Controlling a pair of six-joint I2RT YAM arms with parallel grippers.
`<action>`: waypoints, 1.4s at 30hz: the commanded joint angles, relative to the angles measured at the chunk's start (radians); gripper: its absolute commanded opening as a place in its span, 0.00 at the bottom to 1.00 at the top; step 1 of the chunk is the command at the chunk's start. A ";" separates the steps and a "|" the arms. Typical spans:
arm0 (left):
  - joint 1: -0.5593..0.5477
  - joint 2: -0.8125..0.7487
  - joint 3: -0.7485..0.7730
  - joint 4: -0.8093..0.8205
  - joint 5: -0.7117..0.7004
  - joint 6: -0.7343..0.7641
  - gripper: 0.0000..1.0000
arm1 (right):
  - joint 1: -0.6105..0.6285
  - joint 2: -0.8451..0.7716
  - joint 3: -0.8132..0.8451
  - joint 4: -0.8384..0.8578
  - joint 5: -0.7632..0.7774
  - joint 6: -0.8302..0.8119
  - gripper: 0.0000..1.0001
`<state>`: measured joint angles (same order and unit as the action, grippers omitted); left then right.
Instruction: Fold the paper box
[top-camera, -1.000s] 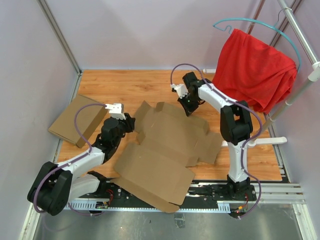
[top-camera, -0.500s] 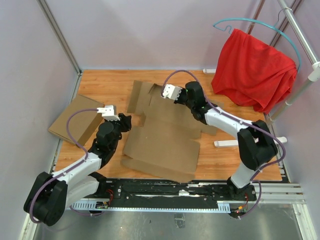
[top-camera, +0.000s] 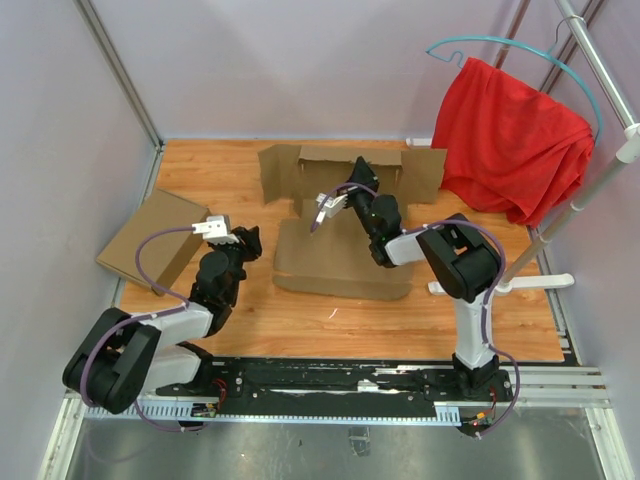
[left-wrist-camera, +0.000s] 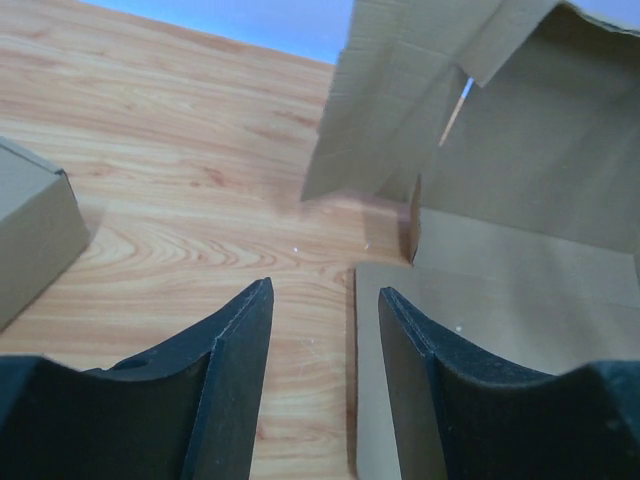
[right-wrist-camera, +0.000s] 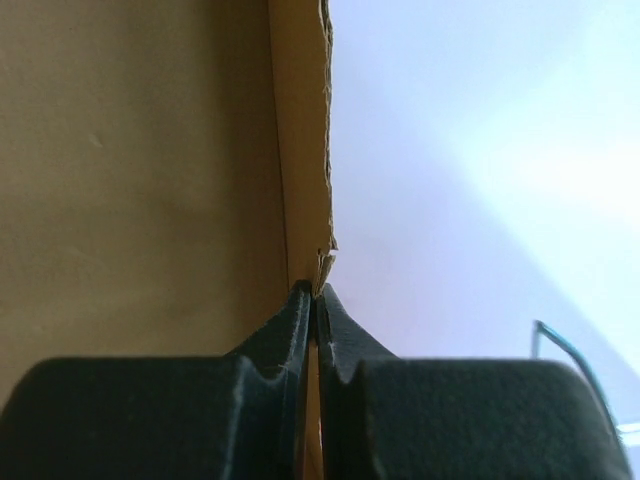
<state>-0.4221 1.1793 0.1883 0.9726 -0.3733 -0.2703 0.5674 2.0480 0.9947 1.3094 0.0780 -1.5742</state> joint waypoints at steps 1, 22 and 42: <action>0.003 0.030 0.019 0.179 -0.064 0.071 0.52 | 0.046 -0.059 -0.022 0.268 0.034 -0.087 0.01; 0.051 0.273 -0.084 0.836 -0.049 0.224 0.67 | 0.113 -0.866 -0.374 -0.467 0.035 0.444 0.01; 0.051 0.294 -0.078 0.793 0.199 0.384 0.71 | 0.197 -0.722 -0.358 -0.616 -0.016 0.337 0.01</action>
<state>-0.3748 1.4494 0.1040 1.5383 -0.2340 0.0425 0.7300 1.2808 0.6628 0.6060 0.0242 -1.1778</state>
